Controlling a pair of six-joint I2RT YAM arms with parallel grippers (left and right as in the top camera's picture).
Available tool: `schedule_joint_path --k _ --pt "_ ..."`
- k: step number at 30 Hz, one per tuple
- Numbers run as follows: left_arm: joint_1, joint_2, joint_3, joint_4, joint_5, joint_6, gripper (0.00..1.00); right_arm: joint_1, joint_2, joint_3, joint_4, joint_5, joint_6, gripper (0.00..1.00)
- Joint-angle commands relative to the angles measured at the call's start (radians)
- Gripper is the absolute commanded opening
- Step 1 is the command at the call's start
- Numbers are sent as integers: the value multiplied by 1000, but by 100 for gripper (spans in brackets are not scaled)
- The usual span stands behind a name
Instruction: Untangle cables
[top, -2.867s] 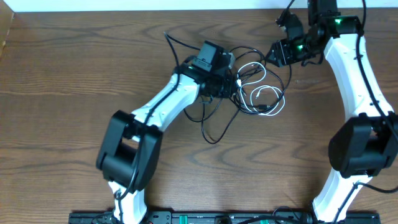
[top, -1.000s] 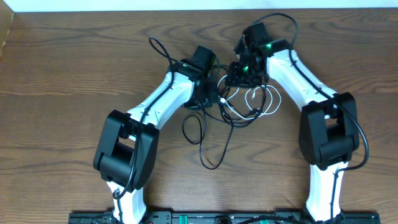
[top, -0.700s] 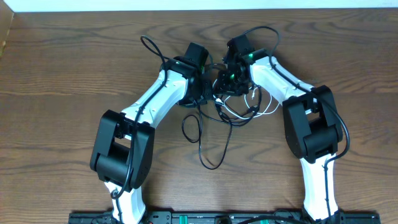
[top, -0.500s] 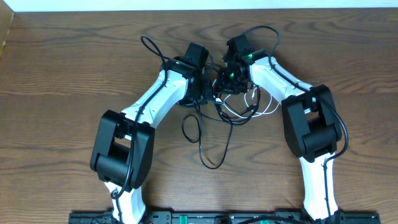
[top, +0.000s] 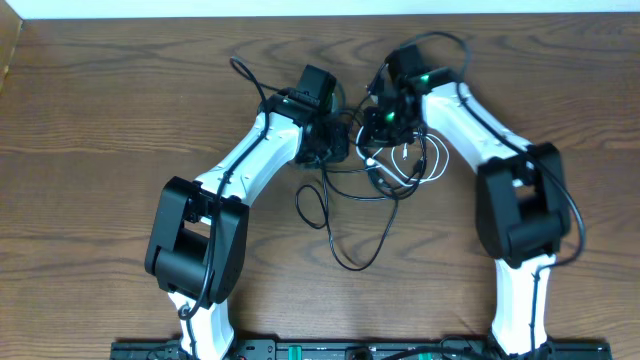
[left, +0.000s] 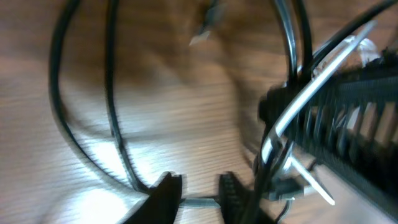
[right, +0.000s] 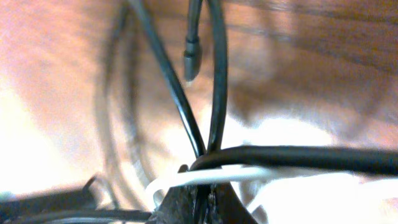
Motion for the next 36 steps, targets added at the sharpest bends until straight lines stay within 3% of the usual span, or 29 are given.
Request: schedule_joint_path --k 1,9,16,20,27,33,36 --pt "2 -25 2 65 238 154 38 -17 -119 19 -86 -47 -158 1" --pt "43 -119 21 67 248 233 45 -20 -120 19 -220 -84 -290 1" --pt "93 -256 21 68 249 236 55 -70 -154 19 -234 -250 -460 1" --pt "89 -251 21 103 362 235 57 -124 -185 19 -282 -344 -566 1" --pt "80 -233 19 126 387 235 58 -142 -185 19 -312 -347 -589 1" --pt "22 -218 14 123 156 148 58 -112 -183 19 -266 -36 -307 1" --pt "-10 -193 12 122 39 56 57 -77 -184 19 -305 386 -6 1"
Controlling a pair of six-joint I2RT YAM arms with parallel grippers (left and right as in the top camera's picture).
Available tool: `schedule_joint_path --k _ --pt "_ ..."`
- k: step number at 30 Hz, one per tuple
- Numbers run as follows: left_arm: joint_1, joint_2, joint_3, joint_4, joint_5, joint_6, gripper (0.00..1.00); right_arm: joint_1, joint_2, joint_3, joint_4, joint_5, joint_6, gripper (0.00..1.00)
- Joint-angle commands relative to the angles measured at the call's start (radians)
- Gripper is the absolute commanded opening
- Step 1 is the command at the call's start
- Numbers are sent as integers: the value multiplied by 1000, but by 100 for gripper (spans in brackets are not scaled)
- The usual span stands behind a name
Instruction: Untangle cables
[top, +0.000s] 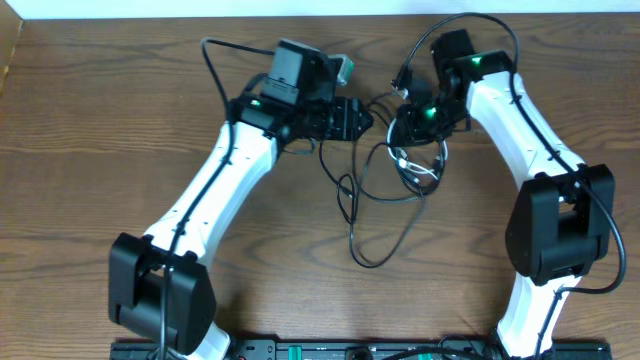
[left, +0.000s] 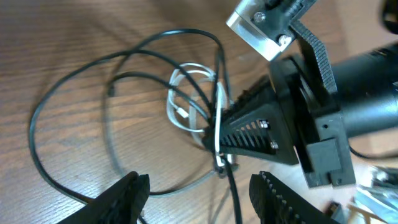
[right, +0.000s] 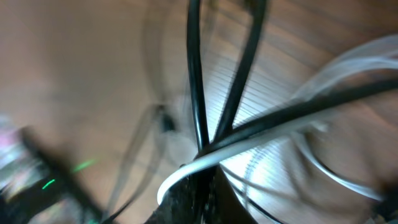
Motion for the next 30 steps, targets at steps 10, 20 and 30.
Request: schedule_joint_path --k 10,20,30 --pt "-32 69 3 2 -178 -143 57 41 -29 9 -52 560 393 38" --pt "-36 72 3 6 -178 -142 56 41 -29 -91 76 435 344 21" --pt "-36 72 3 5 -178 -142 57 37 -29 -225 221 454 325 1"
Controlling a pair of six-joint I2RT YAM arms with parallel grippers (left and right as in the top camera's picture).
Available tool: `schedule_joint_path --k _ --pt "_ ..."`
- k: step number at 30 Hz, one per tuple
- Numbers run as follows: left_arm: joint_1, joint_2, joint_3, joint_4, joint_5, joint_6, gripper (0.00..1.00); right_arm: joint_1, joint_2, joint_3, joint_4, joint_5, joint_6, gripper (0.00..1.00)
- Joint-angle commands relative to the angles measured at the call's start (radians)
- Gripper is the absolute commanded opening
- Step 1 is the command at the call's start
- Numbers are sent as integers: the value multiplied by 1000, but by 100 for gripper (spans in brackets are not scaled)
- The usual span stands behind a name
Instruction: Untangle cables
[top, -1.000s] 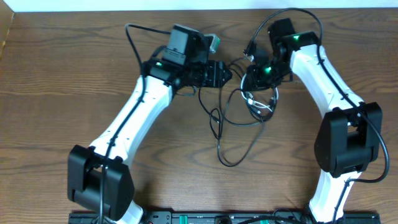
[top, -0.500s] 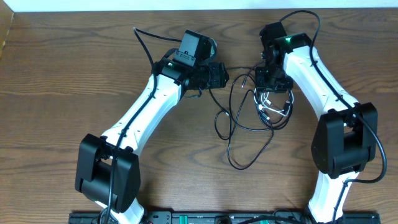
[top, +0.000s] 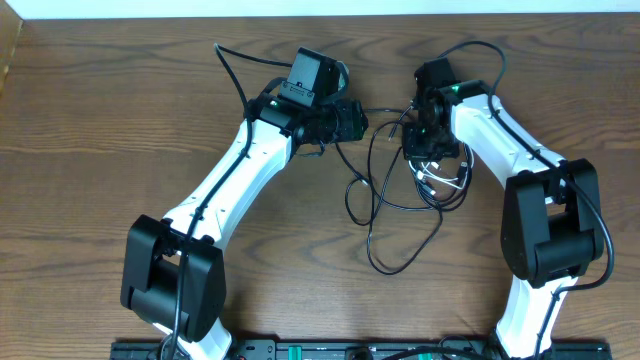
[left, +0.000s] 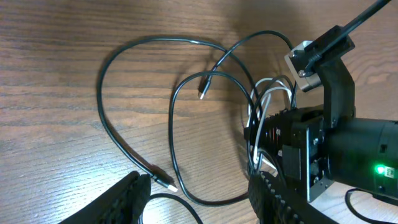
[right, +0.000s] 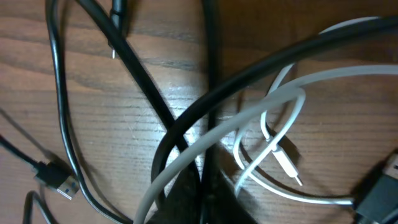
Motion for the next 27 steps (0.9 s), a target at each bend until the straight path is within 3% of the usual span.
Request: schedule_joint_path --k 1,3,8,9,13,22,27 --pt "-3 10 3 0 -12 -6 56 -5 -25 -13 2 34 -6 1" --pt "-3 10 3 0 -8 -6 56 -8 -27 -10 5 13 -29 1" --pt "-3 10 3 5 49 3 57 -14 -62 24 13 -282 -217 1" --pt "-3 10 3 21 116 31 57 -24 -101 29 25 -432 -299 1" --pt "-3 10 3 72 187 71 63 -44 -136 29 3 -587 -376 1" --pt "-3 19 3 81 196 70 64 -97 -137 29 -12 -756 -426 1" --pt "-3 77 3 113 288 69 63 -97 -137 29 -14 -758 -433 1"
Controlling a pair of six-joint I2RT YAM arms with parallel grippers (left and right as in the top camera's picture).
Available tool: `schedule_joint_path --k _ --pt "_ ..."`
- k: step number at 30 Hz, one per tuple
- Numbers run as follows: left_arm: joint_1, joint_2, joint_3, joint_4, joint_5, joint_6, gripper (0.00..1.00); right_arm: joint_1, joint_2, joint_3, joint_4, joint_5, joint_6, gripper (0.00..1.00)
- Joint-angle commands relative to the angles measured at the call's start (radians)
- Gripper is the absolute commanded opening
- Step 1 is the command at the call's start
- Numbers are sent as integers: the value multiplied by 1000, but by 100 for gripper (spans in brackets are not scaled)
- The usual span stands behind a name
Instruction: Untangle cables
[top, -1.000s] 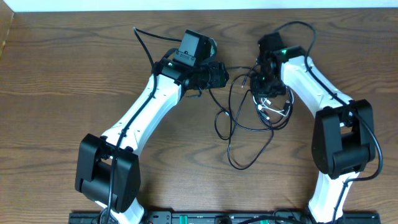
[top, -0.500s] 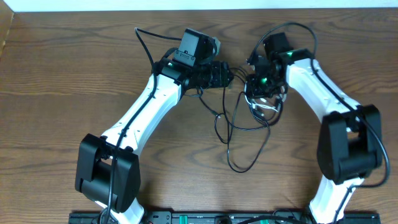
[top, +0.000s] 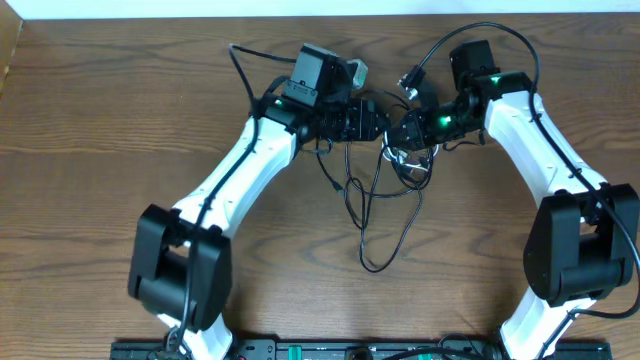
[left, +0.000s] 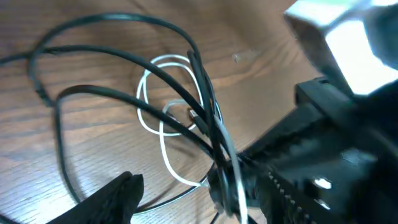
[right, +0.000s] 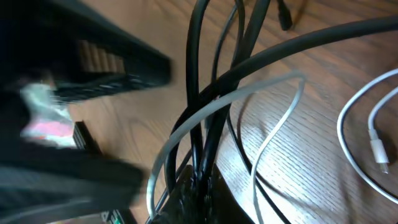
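A tangle of black cables with a white cable hangs and trails over the wooden table at its far middle. My right gripper is shut on a bundle of black cables, which rise from its closed jaws. The white cable loops on the table to the right of it. My left gripper sits just left of the right one. It stands open, nothing between its fingers, and faces the held bundle and the white loop.
A long black loop of the tangle reaches toward the table's middle. Both arms' own black leads arch over the far edge. The light wall strip runs along the back.
The right gripper, still shut on the bundle, has moved up and left, with the cables drawn after it. The open left gripper has moved right and is now close against it.
First both grippers were in the tangle, the left's jaws narrow around a thin lead and the right shut on black cables. Then the left stood open, farther back. The right kept its hold, with the bundle spread to the right and now gathered between the grippers.
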Motion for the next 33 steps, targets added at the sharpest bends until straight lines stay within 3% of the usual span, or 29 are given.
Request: schedule_joint_path --k 1,8,10,20,24,33 --pt "-2 43 3 23 66 12 63 -2 -14 18 -1 -50 -22 1" --pt "-14 55 3 41 65 13 62 -1 -14 18 -1 -28 -22 1" --pt "-31 68 3 42 64 13 58 -1 -14 18 -1 -28 -22 1" --pt "-65 97 3 43 51 13 27 -2 -14 18 1 -2 -18 1" --pt "-66 98 3 41 -42 -11 9 -2 -16 18 11 -12 -2 1" --pt "-66 98 3 10 -196 -59 8 -3 -156 18 7 -63 -3 1"
